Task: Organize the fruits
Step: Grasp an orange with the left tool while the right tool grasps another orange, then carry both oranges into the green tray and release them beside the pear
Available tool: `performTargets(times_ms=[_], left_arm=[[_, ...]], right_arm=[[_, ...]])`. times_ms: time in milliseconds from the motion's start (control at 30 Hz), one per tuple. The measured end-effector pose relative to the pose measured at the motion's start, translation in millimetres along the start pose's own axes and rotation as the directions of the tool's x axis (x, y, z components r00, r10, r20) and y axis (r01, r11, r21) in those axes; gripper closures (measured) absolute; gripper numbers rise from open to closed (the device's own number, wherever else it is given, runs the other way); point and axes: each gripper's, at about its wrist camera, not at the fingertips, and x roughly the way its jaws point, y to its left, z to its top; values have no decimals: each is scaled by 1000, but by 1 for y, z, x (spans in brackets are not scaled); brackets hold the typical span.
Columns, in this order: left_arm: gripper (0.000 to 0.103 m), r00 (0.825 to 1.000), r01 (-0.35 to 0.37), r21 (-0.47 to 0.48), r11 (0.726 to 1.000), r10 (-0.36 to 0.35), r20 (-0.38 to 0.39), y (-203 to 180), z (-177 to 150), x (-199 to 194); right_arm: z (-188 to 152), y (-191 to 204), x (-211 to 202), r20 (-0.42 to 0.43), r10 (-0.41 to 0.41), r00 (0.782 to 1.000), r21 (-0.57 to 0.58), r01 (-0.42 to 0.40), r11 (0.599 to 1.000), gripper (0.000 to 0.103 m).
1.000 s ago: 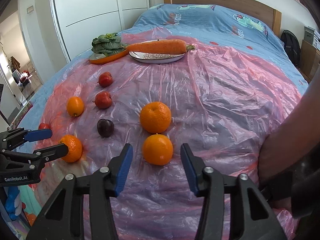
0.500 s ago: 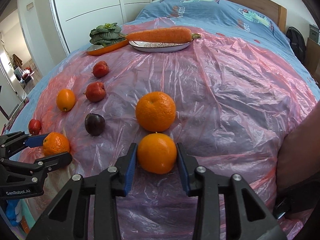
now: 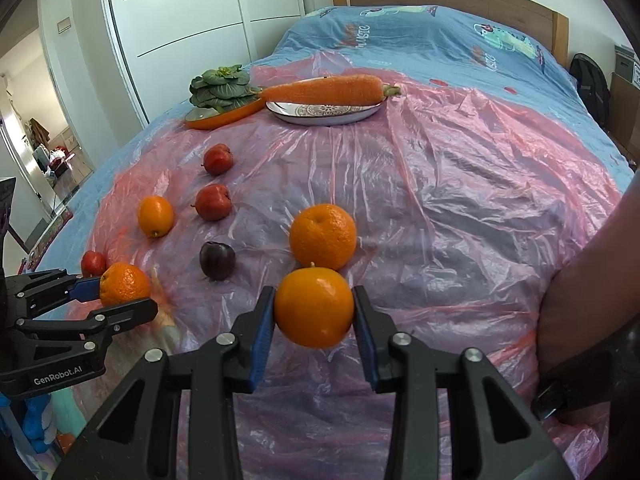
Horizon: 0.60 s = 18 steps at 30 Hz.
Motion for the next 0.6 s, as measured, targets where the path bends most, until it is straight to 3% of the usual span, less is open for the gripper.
performTargets(times_ms=[300,600], left_arm=[[63,999,12,28,1000,-13,42,-13,-3,-45],[63,995,58,103,993,-66,79,-47,-15,-97]], right_arm=[[-13,18,-58,34,24,999,8,-24,1000,75],[-38,14,-132,101,-8,995,67,1,998,75]])
